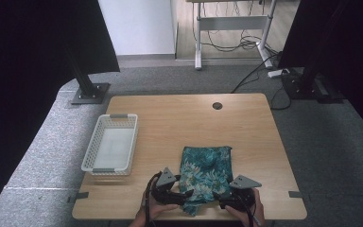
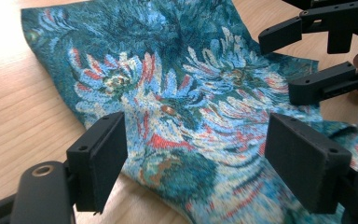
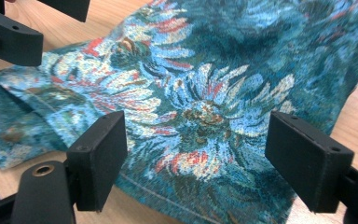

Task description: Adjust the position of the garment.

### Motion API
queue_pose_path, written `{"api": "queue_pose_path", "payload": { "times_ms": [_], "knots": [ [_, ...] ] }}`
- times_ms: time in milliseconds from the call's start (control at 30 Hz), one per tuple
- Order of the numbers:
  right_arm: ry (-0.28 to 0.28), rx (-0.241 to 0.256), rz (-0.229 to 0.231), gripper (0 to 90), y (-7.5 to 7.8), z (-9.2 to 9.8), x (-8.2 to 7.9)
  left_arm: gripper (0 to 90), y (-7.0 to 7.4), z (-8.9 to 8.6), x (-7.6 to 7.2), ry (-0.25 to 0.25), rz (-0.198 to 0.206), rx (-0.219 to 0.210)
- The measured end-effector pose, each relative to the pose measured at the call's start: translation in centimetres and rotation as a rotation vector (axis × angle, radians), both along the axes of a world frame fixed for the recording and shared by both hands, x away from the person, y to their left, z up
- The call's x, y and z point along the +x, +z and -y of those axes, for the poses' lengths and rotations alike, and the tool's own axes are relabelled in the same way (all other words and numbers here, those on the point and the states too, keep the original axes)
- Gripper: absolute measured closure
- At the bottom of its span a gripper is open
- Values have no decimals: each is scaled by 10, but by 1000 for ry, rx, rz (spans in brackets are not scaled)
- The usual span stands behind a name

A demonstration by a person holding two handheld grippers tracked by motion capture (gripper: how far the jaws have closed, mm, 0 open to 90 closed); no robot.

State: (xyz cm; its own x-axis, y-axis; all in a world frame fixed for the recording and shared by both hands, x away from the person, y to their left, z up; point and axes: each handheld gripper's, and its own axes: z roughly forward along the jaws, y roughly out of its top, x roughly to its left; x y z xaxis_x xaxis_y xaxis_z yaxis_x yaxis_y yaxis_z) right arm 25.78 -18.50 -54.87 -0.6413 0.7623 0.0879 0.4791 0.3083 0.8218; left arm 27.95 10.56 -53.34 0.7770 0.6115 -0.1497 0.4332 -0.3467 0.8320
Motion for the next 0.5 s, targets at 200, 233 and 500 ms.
{"api": "queue_pose_path", "payload": {
  "times_ms": [200,233,500],
  "knots": [
    [22,37,17,202,8,4,-10,201,5,-11,-13,6,12,-10],
    [22,38,22,202,9,5,-12,201,6,-14,-15,10,15,-11],
    [17,53,22,200,8,19,-26,202,7,-36,-27,41,17,-12]
  ]
}}
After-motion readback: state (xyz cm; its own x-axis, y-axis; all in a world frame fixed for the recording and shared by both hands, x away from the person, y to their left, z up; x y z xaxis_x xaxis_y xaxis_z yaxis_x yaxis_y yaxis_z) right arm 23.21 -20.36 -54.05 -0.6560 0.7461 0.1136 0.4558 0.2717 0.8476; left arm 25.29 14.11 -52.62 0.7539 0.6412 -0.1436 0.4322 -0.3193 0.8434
